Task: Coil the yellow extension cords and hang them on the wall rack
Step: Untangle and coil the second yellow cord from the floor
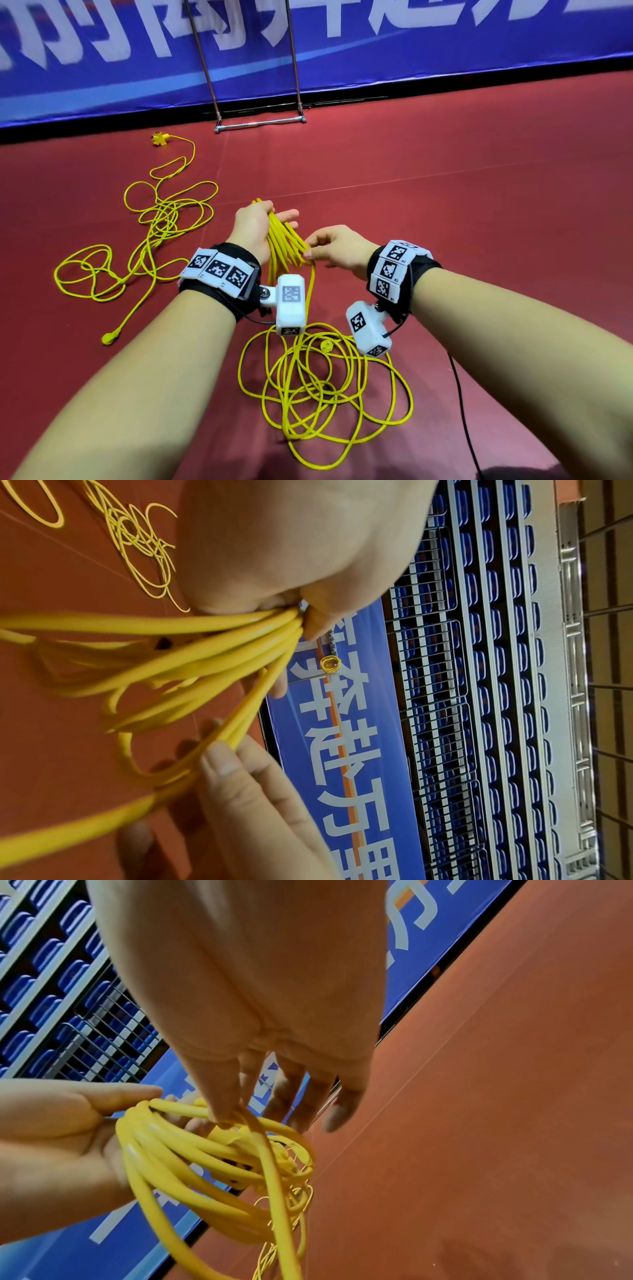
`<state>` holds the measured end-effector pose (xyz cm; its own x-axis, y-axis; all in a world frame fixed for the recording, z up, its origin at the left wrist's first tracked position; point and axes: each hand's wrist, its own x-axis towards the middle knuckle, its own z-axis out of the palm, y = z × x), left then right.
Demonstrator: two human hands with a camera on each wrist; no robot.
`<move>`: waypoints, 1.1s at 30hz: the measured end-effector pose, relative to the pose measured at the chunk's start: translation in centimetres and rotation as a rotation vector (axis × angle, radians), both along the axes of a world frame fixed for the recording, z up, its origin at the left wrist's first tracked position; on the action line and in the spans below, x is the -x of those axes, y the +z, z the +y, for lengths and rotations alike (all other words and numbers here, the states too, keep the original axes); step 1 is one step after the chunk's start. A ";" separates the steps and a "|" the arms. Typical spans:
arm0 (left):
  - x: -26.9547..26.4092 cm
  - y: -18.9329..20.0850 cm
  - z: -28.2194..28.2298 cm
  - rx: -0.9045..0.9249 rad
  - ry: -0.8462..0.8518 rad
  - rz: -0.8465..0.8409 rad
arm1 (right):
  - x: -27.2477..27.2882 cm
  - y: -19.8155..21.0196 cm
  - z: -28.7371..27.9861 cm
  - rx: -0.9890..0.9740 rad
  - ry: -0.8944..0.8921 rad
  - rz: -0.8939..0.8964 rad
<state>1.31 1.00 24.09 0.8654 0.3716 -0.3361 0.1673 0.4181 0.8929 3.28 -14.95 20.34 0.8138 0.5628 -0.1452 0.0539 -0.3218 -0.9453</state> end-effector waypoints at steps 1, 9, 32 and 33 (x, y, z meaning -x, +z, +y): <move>0.0 0.1 0.2 0.007 0.006 -0.008 | -0.1 0.0 -0.1 -0.023 -0.031 -0.003; -0.2 0.3 1.2 0.019 0.085 -0.041 | -0.6 -0.3 -1.1 -0.136 -0.077 0.160; 1.3 -1.1 -1.3 -0.046 -0.326 0.127 | -0.9 2.7 0.2 -0.416 -0.511 0.387; 1.3 -1.2 -1.4 -0.054 -0.339 0.132 | -1.0 2.7 0.4 -0.433 -0.520 0.386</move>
